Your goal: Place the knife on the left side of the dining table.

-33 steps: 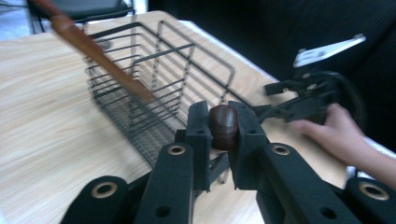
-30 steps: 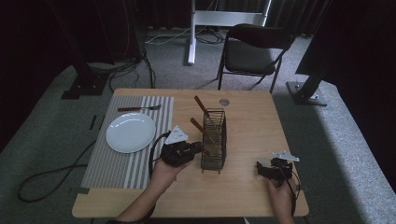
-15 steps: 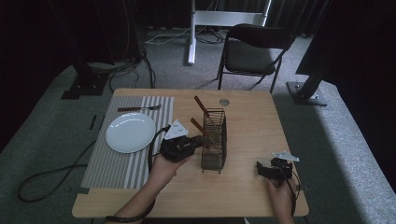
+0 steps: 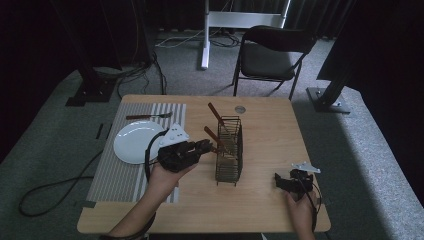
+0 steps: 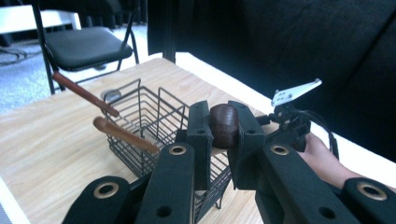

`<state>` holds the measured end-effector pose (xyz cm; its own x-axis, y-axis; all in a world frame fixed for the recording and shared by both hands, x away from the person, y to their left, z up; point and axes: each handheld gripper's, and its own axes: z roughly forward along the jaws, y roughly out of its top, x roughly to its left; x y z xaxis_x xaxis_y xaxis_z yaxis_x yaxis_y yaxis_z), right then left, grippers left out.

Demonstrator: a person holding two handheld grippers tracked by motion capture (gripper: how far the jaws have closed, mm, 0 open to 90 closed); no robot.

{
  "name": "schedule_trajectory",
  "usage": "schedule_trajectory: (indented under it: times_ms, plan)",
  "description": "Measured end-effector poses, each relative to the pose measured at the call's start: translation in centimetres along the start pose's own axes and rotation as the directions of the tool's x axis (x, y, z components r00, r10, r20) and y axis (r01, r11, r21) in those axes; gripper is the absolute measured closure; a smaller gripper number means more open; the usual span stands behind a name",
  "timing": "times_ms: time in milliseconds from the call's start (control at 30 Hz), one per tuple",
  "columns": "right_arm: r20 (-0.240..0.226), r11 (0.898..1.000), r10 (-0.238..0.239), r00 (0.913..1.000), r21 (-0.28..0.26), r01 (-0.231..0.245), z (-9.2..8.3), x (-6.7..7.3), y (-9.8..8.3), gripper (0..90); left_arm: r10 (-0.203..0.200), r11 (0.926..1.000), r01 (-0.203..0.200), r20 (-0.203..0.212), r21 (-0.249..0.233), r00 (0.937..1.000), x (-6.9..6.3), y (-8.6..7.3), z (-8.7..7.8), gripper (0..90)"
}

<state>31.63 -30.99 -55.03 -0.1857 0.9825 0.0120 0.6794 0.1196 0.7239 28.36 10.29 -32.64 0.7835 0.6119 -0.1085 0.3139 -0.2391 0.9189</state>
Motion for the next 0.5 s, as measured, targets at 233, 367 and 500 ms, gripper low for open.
schedule_trajectory:
  times_ms: [233, 367, 500]
  plan:
    - [0.0, 1.0, 0.002, 1.0, -0.001, -0.002, 0.0, 0.0, 0.0, 12.4, 0.012, 0.9986, -0.013, -0.018, -0.051, 0.9998, 0.2, 1.2, -3.0, 80.8]
    - [0.0, 1.0, 0.001, 1.0, 0.0, -0.001, 0.0, 0.0, 0.0, 12.3, 0.006, 0.9973, -0.01, -0.048, -0.073, 0.9988, 0.7, 1.4, -4.7, 80.8]
    - [0.0, 1.0, 0.001, 1.0, 0.0, -0.001, 0.0, 0.0, 0.0, 12.3, -0.007, 0.9974, 0.002, -0.075, -0.072, 0.9971, 1.3, 0.8, -5.9, 80.8]
